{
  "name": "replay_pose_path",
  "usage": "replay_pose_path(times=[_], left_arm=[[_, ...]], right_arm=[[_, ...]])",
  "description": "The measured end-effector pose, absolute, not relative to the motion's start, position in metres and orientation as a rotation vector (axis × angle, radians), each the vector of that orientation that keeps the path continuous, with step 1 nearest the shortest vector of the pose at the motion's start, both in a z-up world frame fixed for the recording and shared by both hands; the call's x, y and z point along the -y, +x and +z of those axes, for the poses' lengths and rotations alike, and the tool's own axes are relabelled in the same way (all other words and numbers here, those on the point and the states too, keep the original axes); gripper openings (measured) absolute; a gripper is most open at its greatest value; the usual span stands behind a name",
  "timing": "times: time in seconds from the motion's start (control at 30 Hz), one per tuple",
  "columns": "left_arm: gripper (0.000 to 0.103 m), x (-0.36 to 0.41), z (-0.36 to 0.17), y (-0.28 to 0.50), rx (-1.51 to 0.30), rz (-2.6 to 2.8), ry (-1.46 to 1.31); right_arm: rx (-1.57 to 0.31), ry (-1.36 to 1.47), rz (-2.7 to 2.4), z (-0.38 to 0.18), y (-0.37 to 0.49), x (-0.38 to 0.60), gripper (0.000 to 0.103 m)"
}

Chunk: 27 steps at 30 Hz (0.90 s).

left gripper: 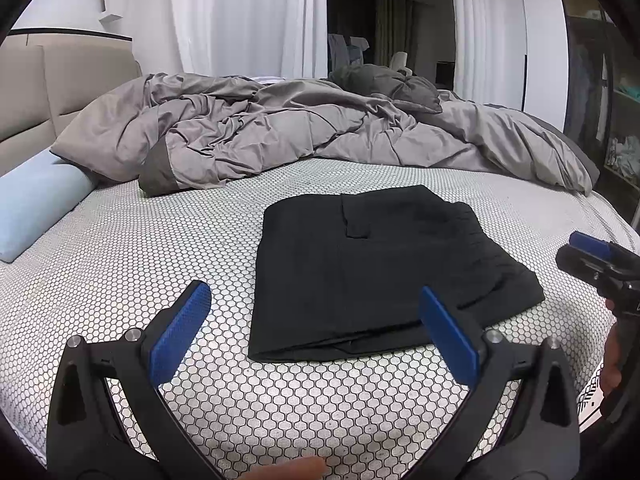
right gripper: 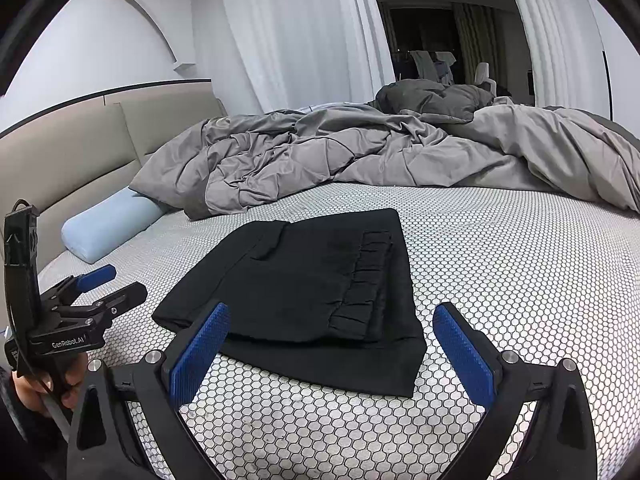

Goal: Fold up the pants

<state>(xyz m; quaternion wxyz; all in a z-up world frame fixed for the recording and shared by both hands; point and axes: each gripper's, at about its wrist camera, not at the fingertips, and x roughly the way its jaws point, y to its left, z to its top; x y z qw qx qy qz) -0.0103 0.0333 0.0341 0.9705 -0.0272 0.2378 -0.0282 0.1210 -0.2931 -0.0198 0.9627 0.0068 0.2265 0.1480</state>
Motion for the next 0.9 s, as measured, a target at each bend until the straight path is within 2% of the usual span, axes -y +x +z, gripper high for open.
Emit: replay_pose_path(times=[0.9], left_arm=[[0.102, -0.0421, 0.0337, -0.0107, -0.482, -0.074, -0.039]], right_arm=[[-0.481, 0.003, 0.297, -0.0253, 0.1244, 0.2885, 0.103]])
